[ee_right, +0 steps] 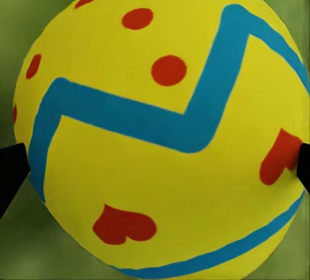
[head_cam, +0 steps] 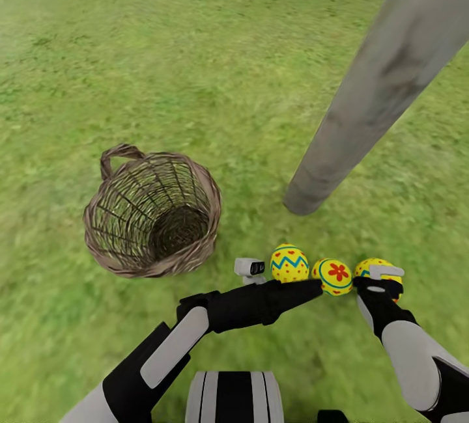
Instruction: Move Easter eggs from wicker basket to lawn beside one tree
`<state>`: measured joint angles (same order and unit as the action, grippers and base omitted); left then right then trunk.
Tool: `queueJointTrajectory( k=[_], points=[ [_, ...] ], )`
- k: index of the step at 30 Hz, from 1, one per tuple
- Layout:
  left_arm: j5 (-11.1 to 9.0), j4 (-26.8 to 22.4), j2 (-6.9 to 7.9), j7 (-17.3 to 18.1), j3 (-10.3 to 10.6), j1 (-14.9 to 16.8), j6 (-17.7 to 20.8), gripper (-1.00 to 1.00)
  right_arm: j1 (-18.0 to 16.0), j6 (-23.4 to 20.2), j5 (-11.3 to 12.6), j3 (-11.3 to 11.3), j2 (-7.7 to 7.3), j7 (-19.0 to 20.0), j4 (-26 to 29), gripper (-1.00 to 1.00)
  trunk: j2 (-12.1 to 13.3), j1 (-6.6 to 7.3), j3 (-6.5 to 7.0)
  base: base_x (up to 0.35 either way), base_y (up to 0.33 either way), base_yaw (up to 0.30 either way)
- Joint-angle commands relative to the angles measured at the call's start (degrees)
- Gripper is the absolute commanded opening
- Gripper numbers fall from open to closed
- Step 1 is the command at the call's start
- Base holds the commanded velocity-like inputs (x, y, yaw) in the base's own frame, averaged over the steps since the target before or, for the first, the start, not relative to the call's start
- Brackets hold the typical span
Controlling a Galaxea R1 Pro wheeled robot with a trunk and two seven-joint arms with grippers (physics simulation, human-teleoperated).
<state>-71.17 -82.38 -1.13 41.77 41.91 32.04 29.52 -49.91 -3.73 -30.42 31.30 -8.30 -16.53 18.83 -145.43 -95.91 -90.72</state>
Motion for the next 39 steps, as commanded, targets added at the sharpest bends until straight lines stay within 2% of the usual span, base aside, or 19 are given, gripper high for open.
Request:
queueJointTrajectory(
  k=[1,17,18,22,39],
  points=[
    [-0.52,0.03,-0.01,-0.02,0.06,0.04,0.46,1.00,-0.01,-0.22,0.18,0.25,0.03,0.10,-2.04,-1.00,-0.02,-0.03,-0.26,0.000,0.000,0.000],
    [-0.51,0.03,-0.10,-0.02,0.01,0.04,0.50,1.00,-0.01,0.10,0.01,0.04,0.23,0.24,-2.04,-1.00,-0.03,-0.05,-0.48,0.000,0.000,0.000],
    [-0.49,0.03,-0.10,-0.02,0.01,0.04,0.50,1.00,-0.01,0.12,0.01,0.01,0.22,0.25,-2.04,1.00,-0.03,-0.05,-0.48,0.000,0.000,0.000],
    [-0.54,0.03,-0.10,-0.02,0.01,0.04,0.51,1.00,-0.01,0.05,0.01,-0.01,0.21,0.27,-2.04,1.00,-0.03,-0.05,-0.48,0.000,0.000,0.000],
    [-0.55,0.03,-0.10,-0.02,0.01,0.04,0.50,1.00,-0.01,0.33,0.01,0.07,0.12,0.34,-1.86,1.00,0.19,0.38,3.28,0.000,0.000,0.000]
  ],
)
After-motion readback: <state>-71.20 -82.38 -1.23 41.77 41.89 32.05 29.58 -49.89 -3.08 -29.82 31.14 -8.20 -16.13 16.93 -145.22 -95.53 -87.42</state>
